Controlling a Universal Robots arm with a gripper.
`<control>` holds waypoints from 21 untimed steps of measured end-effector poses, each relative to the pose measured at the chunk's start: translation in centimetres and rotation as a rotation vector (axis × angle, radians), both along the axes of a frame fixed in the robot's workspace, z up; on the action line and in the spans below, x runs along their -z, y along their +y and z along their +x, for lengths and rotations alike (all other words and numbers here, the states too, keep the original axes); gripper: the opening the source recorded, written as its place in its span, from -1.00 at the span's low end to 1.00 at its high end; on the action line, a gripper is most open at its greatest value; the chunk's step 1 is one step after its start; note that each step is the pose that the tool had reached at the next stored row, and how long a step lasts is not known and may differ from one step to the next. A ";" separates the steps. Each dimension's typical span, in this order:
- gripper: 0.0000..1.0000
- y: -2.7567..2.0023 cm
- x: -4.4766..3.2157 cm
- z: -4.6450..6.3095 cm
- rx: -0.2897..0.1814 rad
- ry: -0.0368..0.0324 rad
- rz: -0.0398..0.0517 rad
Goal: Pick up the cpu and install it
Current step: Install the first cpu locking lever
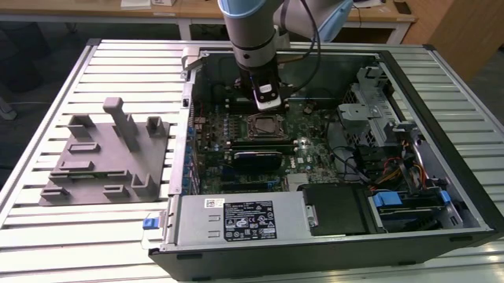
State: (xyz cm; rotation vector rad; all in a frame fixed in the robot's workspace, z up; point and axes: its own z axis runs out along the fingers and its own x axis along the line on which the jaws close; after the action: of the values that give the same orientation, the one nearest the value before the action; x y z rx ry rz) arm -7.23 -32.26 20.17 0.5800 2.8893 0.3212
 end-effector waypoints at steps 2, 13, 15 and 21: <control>-0.79 0.00 0.08 0.0 0.000 -0.0007 0.0000; -0.79 0.00 0.67 0.0 0.000 -0.0088 -0.0009; -0.79 0.00 0.75 0.0 0.000 -0.0104 -0.0020; -0.79 0.00 0.97 0.0 0.000 -0.0159 -0.0066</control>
State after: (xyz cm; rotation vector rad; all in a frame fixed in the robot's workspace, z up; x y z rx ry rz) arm -7.24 -32.26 19.20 0.5738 2.8740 0.3148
